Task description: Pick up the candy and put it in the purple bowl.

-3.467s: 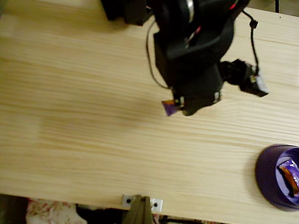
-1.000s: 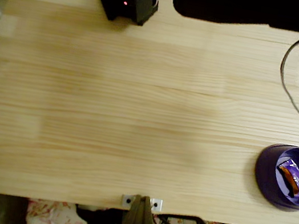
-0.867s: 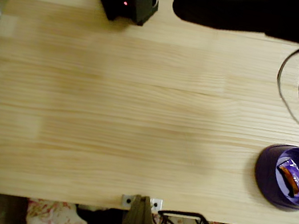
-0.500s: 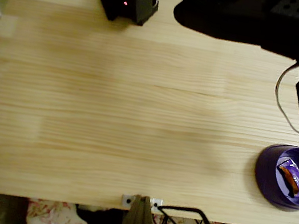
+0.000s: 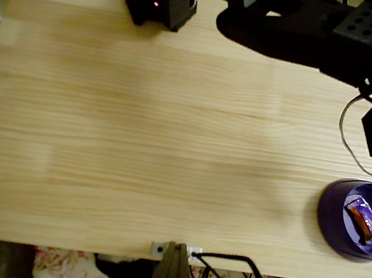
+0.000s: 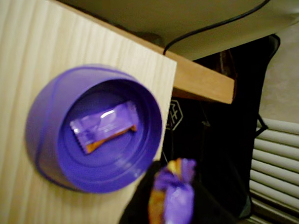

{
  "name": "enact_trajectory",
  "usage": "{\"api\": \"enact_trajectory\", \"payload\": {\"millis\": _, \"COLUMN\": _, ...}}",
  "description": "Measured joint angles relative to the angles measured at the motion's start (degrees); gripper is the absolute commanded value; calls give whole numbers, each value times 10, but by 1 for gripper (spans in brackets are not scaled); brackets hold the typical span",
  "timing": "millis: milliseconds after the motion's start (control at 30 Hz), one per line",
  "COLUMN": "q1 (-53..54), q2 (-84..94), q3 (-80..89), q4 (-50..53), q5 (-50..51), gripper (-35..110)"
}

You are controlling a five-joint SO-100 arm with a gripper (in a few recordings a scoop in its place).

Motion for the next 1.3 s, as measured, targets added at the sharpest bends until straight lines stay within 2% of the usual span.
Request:
{"api": "enact_trajectory", "payload": {"millis": 1133, "q1": 0, "q2": -47, "q3": 0, "q4": -24, "q5": 16, "gripper": 0}}
{"api": "enact_trajectory", "payload": {"millis": 1300, "q1": 0, "q2": -49, "q3": 0, "q4": -33, "q5": 19, "gripper": 11}}
